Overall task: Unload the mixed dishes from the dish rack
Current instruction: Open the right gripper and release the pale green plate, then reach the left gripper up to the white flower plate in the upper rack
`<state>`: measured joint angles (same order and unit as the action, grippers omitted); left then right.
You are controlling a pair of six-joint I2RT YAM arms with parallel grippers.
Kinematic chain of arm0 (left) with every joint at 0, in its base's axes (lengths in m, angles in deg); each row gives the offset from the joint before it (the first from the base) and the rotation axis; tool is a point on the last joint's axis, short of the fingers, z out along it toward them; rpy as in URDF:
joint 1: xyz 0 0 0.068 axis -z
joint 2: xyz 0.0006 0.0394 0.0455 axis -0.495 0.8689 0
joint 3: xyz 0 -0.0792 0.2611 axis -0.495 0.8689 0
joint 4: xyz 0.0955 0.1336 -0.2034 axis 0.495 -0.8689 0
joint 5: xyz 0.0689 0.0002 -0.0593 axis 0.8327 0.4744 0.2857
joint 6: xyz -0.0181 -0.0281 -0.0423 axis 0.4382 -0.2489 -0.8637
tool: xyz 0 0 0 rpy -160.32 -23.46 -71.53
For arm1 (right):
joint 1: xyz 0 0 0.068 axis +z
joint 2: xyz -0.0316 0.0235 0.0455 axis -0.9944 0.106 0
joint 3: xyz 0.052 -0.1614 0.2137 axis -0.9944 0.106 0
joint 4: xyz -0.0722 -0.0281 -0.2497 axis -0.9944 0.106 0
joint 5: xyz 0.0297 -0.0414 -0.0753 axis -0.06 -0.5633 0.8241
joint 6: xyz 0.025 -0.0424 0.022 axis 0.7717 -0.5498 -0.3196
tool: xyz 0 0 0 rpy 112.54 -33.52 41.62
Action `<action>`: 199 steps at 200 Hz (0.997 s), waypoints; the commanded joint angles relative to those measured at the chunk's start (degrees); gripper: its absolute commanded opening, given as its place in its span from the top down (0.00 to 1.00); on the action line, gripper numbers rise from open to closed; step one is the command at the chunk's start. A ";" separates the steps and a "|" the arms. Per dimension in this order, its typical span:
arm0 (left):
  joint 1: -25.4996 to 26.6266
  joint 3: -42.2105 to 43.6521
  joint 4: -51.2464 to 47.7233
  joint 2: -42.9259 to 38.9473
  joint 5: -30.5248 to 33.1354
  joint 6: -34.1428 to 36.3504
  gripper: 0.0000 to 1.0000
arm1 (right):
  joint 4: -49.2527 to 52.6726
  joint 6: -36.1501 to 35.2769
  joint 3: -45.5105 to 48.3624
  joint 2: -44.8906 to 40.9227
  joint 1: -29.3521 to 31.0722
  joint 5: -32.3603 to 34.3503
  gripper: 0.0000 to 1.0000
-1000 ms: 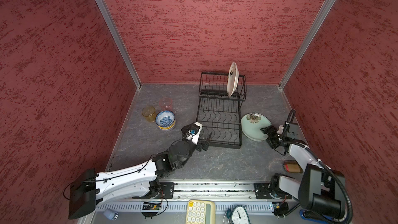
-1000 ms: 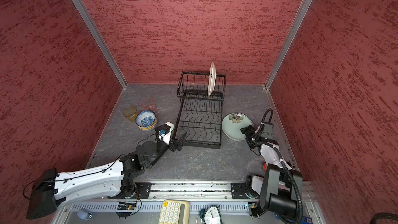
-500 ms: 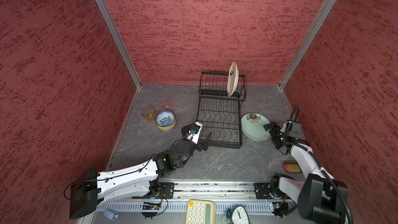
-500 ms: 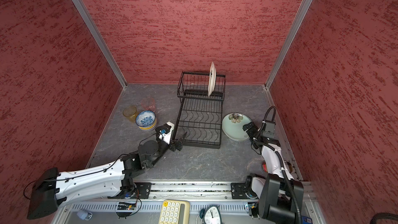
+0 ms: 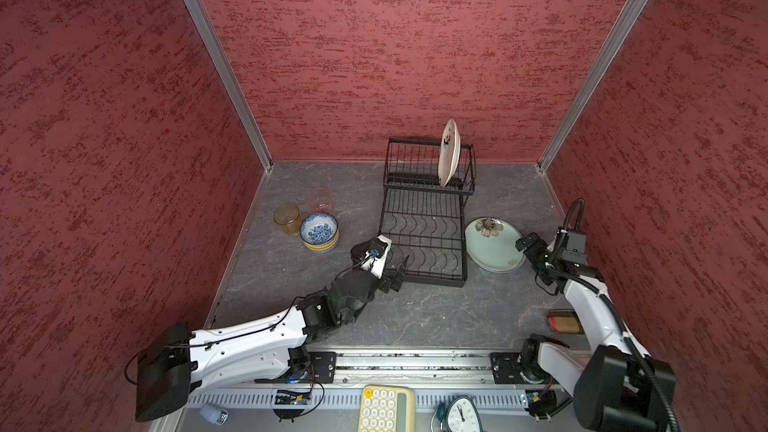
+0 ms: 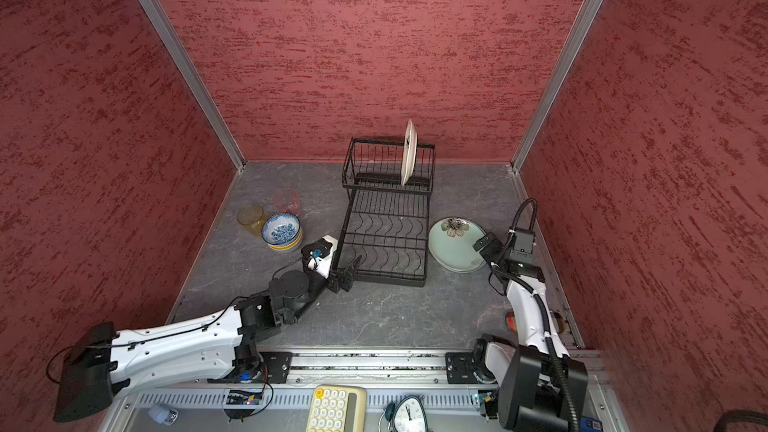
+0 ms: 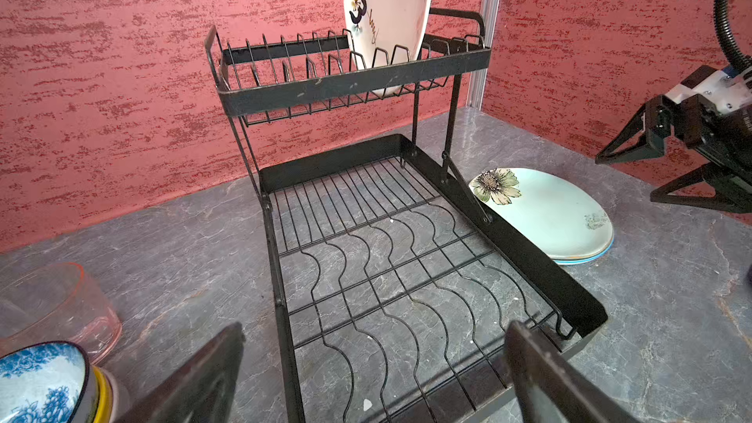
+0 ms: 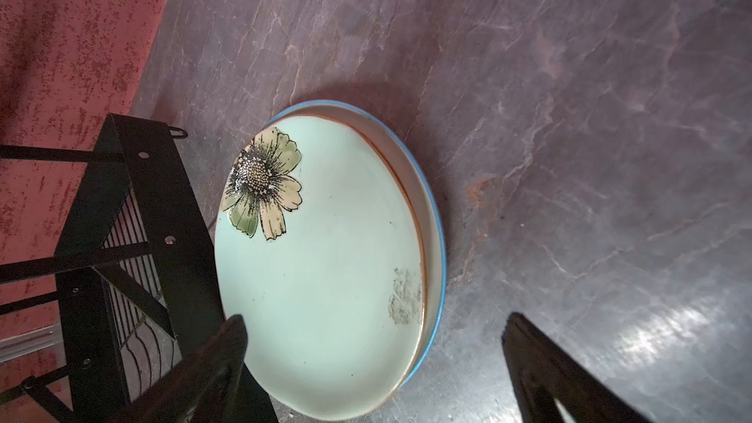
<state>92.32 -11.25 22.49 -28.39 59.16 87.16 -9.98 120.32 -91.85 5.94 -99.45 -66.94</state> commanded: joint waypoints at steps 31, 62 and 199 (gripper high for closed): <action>-0.72 -6.08 -3.25 3.58 -1.13 -2.94 0.01 | -0.34 -2.72 -3.92 -2.51 6.72 -1.21 0.01; -0.62 -11.40 -7.34 7.01 -2.74 -4.06 0.01 | -2.94 -1.95 -3.74 -2.93 9.75 -4.62 0.01; -0.82 -47.35 -15.57 34.08 -0.62 -7.20 0.00 | -13.07 -0.56 6.40 -24.30 16.84 -14.70 0.01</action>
<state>91.97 -54.51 6.12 2.32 56.96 79.03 -20.14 119.31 -86.58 -15.83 -83.18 -79.05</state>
